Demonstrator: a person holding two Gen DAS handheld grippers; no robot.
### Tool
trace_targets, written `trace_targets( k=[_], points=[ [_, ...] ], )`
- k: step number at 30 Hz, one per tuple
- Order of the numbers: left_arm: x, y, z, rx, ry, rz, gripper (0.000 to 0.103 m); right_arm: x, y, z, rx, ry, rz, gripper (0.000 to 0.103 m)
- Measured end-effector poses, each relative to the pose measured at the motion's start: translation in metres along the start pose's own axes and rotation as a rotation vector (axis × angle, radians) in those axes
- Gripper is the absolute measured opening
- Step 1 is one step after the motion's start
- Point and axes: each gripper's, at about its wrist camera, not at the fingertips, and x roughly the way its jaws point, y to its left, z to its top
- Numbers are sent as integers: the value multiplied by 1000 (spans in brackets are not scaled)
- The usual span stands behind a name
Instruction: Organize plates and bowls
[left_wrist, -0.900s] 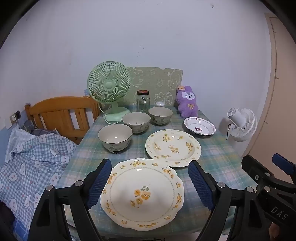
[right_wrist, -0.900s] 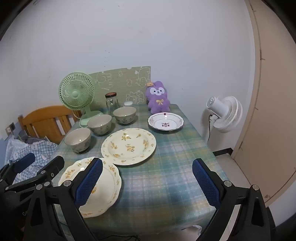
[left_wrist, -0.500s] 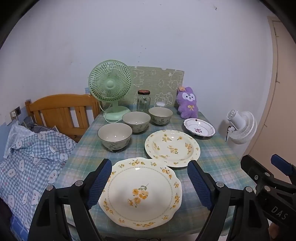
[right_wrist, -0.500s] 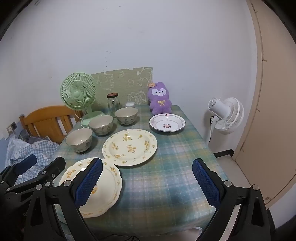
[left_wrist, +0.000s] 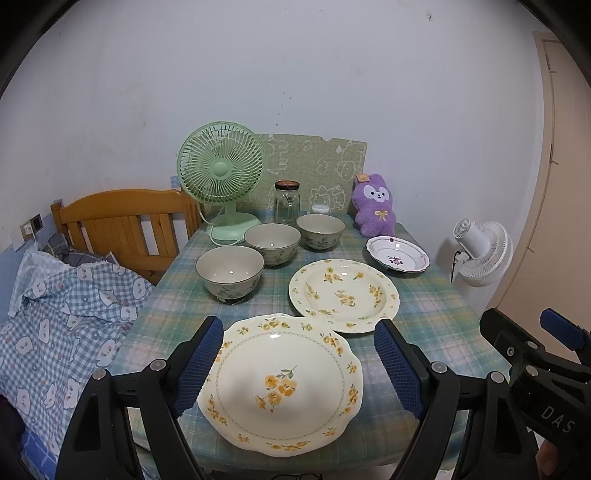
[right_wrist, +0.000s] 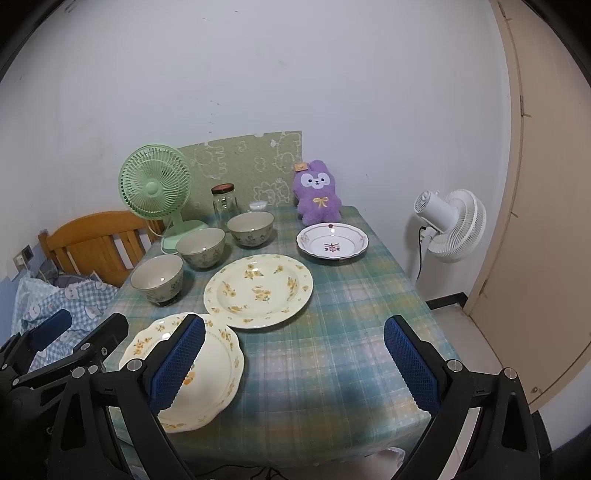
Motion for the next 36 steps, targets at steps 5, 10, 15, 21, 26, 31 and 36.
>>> trace_targets(
  k=[5, 10, 15, 21, 26, 31, 36],
  points=[
    [0, 0, 0, 2, -3, 3, 85, 0, -1, -1, 0, 0, -2, 99],
    [-1, 0, 0, 3, -4, 4, 85, -1, -1, -1, 0, -1, -1, 99],
    [-1, 0, -1, 4, -5, 4, 85, -1, -1, -1, 0, -1, 1, 99],
    [-3, -1, 0, 6, -9, 7, 85, -1, -1, -1, 1, 0, 2, 99],
    [-4, 0, 0, 7, -9, 7, 85, -1, -1, 0, 1, -1, 0, 99],
    [-4, -1, -1, 7, -11, 8, 85, -1, -1, -1, 0, -3, 1, 99],
    [-3, -1, 0, 5, -16, 13, 85, -1, -2, -1, -5, -5, 3, 99]
  ],
)
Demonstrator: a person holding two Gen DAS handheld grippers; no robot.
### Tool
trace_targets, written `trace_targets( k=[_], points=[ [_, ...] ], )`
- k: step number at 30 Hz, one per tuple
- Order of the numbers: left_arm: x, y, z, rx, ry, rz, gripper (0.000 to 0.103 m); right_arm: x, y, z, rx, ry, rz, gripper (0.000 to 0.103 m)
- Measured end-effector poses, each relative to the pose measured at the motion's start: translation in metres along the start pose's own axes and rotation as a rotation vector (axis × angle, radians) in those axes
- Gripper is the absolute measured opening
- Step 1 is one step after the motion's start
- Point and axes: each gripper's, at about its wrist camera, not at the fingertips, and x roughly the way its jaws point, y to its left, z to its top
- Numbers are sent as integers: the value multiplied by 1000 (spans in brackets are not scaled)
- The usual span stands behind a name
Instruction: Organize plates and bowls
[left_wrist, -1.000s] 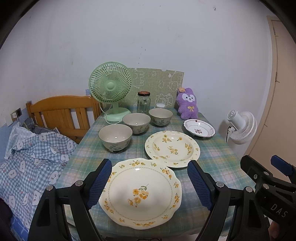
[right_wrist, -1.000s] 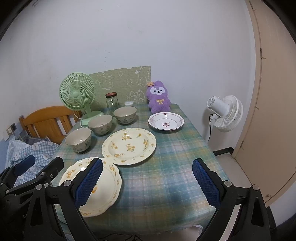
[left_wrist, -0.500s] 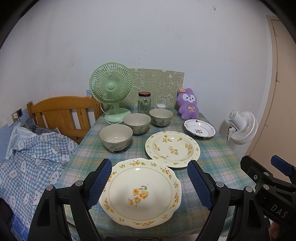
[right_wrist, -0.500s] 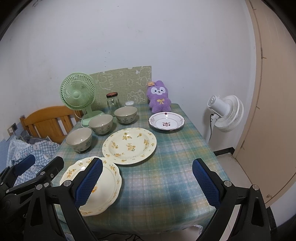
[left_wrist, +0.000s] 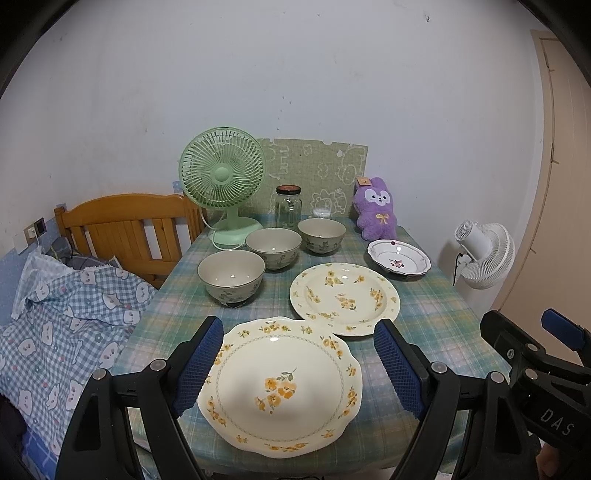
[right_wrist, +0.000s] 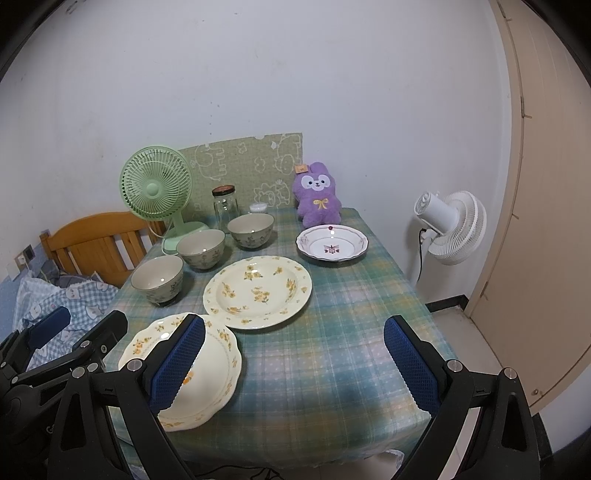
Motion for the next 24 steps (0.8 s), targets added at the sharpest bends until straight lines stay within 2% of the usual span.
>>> trace_targets(
  k=[20, 24],
  points=[
    [4, 2, 1, 16, -17, 29, 83, 4, 3, 4, -6, 2, 16, 99],
    [8, 4, 1, 20, -18, 53, 83, 12, 11, 7, -7, 17, 35, 99]
  ],
)
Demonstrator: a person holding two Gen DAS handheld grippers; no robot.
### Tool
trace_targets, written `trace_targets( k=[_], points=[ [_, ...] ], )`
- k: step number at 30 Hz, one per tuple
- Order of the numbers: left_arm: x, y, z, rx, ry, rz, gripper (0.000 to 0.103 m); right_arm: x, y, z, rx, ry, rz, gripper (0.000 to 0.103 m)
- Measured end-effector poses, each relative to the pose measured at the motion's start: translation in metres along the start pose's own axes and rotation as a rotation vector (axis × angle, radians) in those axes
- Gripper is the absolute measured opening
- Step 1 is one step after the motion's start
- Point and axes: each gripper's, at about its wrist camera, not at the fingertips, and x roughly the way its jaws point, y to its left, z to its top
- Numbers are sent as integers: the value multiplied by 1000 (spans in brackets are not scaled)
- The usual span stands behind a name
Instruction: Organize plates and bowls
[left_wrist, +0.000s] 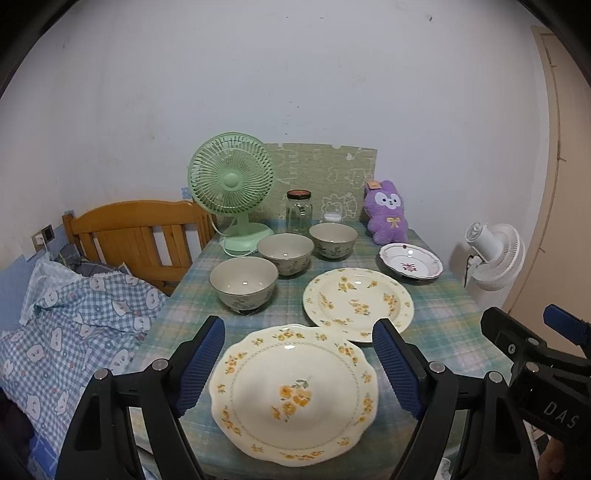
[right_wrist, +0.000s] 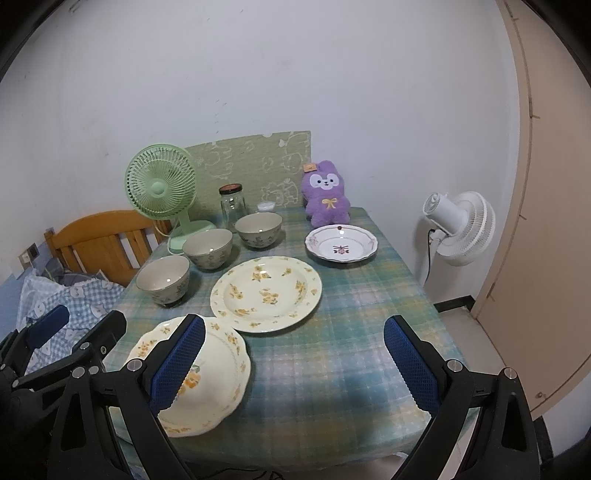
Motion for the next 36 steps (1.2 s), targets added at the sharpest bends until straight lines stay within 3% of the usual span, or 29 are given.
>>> trace_targets(
  k=[6, 19, 36],
  points=[
    [12, 11, 7, 1, 10, 20, 83, 17, 13, 9, 0, 30, 21, 99],
    [56, 36, 20, 12, 74, -10, 80, 64, 43, 27, 16, 102, -13, 99],
    [146, 57, -31, 67, 266, -38, 76, 163, 65, -31, 12, 306, -53, 91]
  ],
)
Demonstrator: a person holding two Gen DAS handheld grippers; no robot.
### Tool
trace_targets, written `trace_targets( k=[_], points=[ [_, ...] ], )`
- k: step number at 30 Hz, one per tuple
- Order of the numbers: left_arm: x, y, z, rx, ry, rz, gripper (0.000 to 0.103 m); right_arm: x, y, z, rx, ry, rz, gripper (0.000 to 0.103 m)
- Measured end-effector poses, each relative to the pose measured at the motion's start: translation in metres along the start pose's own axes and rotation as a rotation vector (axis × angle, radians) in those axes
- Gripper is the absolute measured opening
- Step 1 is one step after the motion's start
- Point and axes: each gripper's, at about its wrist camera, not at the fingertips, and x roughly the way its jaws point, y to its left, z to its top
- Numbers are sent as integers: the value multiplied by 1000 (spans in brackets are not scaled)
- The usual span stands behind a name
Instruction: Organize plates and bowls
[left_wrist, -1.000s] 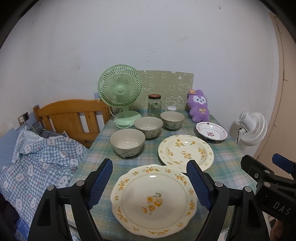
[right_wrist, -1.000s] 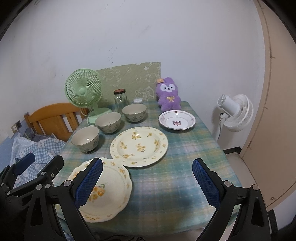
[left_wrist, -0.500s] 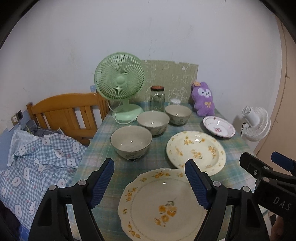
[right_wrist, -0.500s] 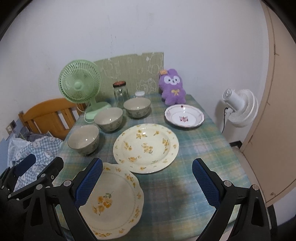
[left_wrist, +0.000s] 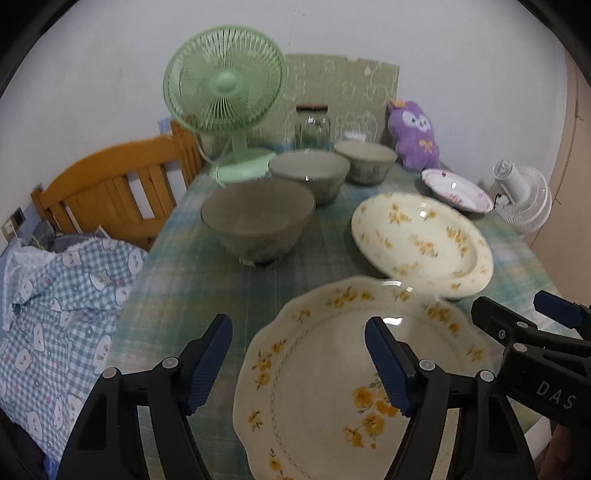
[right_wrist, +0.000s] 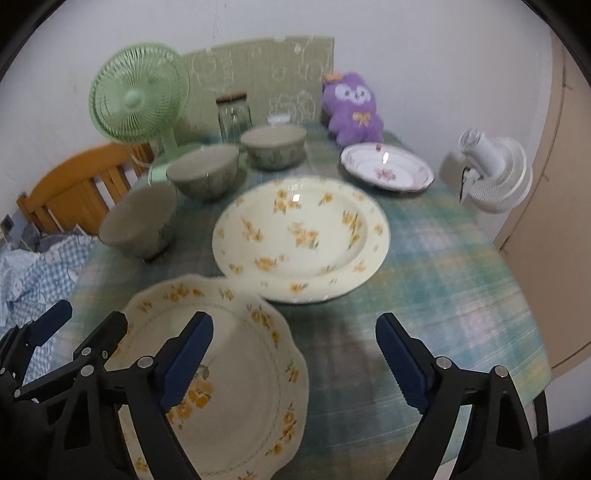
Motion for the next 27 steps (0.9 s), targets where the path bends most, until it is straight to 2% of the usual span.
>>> trace_targets(
  k=[6, 13, 18, 23, 27],
  points=[
    [16, 5, -11, -8, 45, 11, 76, 23, 3, -9, 5, 61, -1, 89],
    [31, 14, -18, -26, 98, 15, 75, 39, 12, -16, -11, 120, 24, 77],
    [43, 20, -20, -40, 143, 14, 67, 48, 16, -19, -16, 155, 27, 68],
    [49, 23, -22, -41, 181, -4, 52, 53, 16, -22, -4, 190, 13, 57],
    [49, 23, -22, -26, 190, -5, 51, 54, 16, -21, 2, 208, -8, 55]
  ],
)
